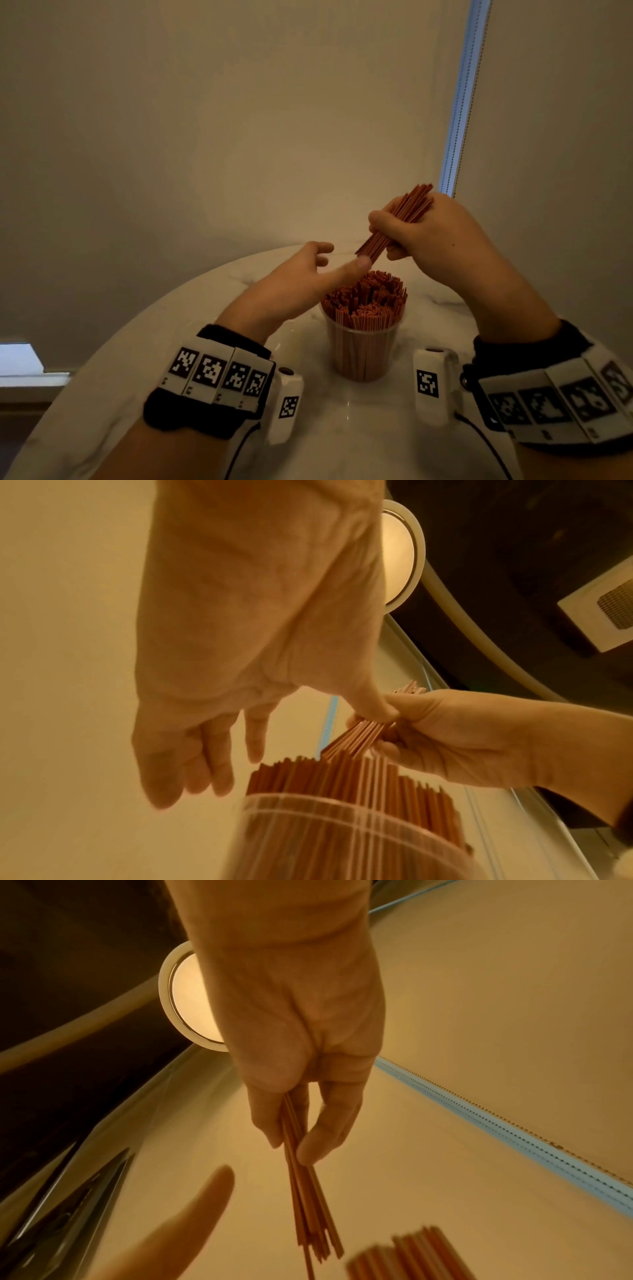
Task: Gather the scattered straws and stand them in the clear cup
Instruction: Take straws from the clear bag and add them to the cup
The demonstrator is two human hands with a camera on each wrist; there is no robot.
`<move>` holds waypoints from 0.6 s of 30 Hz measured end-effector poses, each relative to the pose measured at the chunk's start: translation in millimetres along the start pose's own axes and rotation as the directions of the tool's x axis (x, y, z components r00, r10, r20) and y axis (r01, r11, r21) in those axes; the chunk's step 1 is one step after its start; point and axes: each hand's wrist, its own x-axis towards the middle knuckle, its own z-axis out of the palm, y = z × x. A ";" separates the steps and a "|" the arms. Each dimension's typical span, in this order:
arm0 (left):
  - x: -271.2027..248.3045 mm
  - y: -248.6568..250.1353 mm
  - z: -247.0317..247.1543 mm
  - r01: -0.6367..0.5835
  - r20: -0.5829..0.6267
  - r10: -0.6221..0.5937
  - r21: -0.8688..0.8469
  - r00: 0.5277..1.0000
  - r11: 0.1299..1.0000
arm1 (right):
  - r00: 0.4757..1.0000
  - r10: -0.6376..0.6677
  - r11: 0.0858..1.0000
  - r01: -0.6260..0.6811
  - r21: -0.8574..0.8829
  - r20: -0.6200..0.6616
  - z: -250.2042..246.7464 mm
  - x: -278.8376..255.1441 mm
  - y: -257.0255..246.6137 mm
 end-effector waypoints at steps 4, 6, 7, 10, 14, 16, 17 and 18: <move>2.3 -8.2 8.3 0.080 0.249 -0.077 0.001 0.965 0.997 | 0.995 0.011 0.991 0.003 -0.134 0.099 14.1 0.6 1.7; 3.1 -9.4 11.6 0.094 0.293 -0.097 0.024 0.951 0.995 | 0.986 0.023 0.981 0.010 -0.194 0.163 17.1 0.3 1.5; 2.9 -10.0 12.2 0.090 0.305 -0.096 0.033 0.947 0.995 | 0.984 0.033 0.976 0.006 -0.217 0.177 16.4 0.3 1.7; 1.7 -9.8 10.9 0.060 0.316 -0.072 0.047 0.946 0.997 | 0.984 0.055 0.963 -0.008 -0.269 0.168 14.2 0.5 3.0; 0.8 -8.5 10.8 0.034 0.296 -0.044 0.041 0.954 0.999 | 0.975 0.075 0.967 -0.020 -0.253 0.207 16.9 -1.0 2.5; 0.8 -8.5 10.8 0.030 0.296 -0.039 0.035 0.954 0.999 | 0.972 0.087 0.978 -0.041 -0.207 0.218 18.1 -1.6 2.0; 0.9 -8.7 11.0 0.029 0.295 -0.037 0.029 0.955 0.999 | 0.973 0.084 0.981 -0.042 -0.190 0.214 18.5 -1.6 2.0; 0.9 -8.6 11.2 0.029 0.294 -0.034 0.023 0.955 0.999 | 0.975 0.076 0.983 -0.038 -0.179 0.210 19.2 -1.6 1.8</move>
